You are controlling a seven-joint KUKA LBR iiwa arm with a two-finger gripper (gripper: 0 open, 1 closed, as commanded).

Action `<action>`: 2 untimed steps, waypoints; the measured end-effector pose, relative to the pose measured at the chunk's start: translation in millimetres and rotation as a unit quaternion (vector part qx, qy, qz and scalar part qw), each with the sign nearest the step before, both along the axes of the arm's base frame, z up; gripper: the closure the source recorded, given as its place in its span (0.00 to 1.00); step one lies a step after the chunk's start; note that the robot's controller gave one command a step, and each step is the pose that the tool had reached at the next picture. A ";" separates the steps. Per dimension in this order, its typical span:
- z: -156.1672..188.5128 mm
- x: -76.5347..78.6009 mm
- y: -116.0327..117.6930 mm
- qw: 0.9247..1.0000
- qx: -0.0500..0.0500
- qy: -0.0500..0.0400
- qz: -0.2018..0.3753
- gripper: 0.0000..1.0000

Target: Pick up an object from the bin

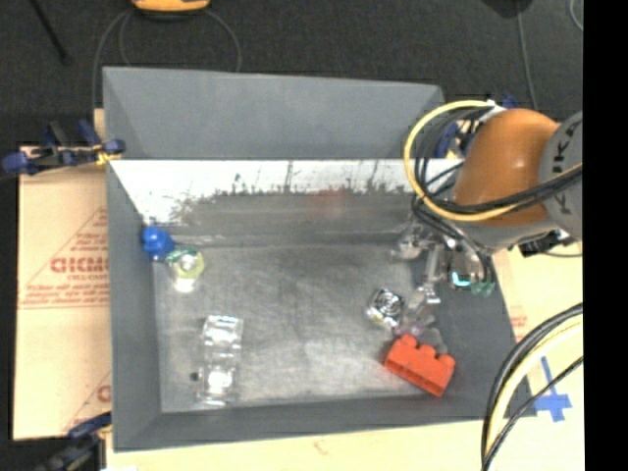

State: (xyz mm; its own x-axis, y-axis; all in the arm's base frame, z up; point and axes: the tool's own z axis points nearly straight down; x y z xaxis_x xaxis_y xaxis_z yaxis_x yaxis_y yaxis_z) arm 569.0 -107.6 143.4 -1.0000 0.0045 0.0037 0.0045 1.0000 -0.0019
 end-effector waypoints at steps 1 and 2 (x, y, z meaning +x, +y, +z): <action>-32.6 -13.7 -4.6 0.997 0.001 -0.006 0.082 0.00; -67.0 -30.5 -1.1 1.000 0.000 -0.009 0.025 0.00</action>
Offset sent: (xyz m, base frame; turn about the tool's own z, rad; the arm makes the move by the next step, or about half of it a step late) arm -0.0324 -0.0097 -0.0729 -0.2548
